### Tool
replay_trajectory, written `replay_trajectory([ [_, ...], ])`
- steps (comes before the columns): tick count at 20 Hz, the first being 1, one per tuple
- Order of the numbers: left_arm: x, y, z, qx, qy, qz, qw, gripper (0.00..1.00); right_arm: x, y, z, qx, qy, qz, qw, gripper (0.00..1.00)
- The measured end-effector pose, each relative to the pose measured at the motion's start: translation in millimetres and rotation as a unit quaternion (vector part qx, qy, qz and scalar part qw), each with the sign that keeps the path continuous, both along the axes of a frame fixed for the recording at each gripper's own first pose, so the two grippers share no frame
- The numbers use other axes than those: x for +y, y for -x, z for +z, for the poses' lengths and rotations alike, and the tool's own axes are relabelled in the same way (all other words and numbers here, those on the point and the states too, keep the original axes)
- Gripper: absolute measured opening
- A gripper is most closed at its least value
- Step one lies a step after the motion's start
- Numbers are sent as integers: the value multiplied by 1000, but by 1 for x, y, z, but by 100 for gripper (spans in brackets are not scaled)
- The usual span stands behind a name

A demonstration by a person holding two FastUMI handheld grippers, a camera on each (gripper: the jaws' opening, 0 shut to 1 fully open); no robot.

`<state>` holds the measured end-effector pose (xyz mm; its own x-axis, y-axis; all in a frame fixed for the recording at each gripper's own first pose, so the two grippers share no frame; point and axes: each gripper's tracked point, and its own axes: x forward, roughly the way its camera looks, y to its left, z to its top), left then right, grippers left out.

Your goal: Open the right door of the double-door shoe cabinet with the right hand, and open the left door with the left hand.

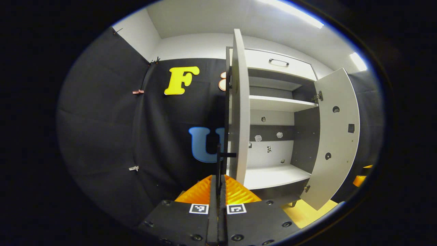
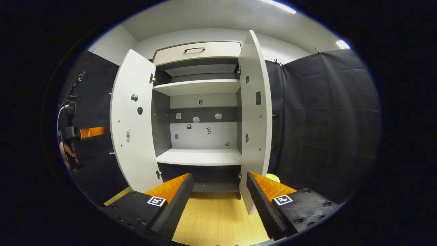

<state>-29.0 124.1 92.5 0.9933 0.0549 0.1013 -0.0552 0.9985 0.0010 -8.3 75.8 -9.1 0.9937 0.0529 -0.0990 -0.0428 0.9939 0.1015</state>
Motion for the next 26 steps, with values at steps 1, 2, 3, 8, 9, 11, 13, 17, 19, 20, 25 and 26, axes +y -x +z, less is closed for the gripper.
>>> replay_trajectory([
  [1, -12, 12, -2, 1, 1, 1, 1000, 5, -7, 4, 2, 0, -2, 5, 1000, 98],
  [2, -25, 24, -6, 3, 1, 3, 1000, 8, -14, 7, 1, 5, -4, 10, 1000, 98],
  [3, -36, 35, -12, 7, 1, 5, 1000, 14, -22, 12, 1, 10, -5, 16, 1000, 98],
  [8, -94, 78, -52, 38, -35, 18, 998, 64, -48, 27, 9, -4, -9, 32, 999, 98],
  [9, -105, 85, -57, 39, -39, 21, 998, 76, -51, 28, 10, -7, -10, 33, 999, 98],
  [11, -124, 93, -63, 41, -43, 19, 998, 99, -55, 33, 14, -11, -14, 34, 999, 97],
  [13, -133, 97, -62, 32, -40, 21, 998, 99, -56, 35, 20, -22, -19, 34, 999, 98],
  [17, -149, 93, -60, 20, -22, 0, 1000, 97, -56, 32, 13, -21, -19, 27, 999, 98],
  [19, -145, 89, -61, 9, -15, 6, 1000, 96, -54, 27, 4, -14, -19, 26, 999, 98],
  [20, -143, 86, -61, 3, -9, 8, 1000, 96, -55, 24, -2, -10, -18, 21, 1000, 98],
  [25, -129, 66, -70, -6, -11, 17, 1000, 97, -47, 11, -31, 11, -25, 19, 999, 98],
  [26, -126, 63, -74, -5, -13, 18, 1000, 97, -47, 6, -33, 10, -21, 14, 1000, 98],
])
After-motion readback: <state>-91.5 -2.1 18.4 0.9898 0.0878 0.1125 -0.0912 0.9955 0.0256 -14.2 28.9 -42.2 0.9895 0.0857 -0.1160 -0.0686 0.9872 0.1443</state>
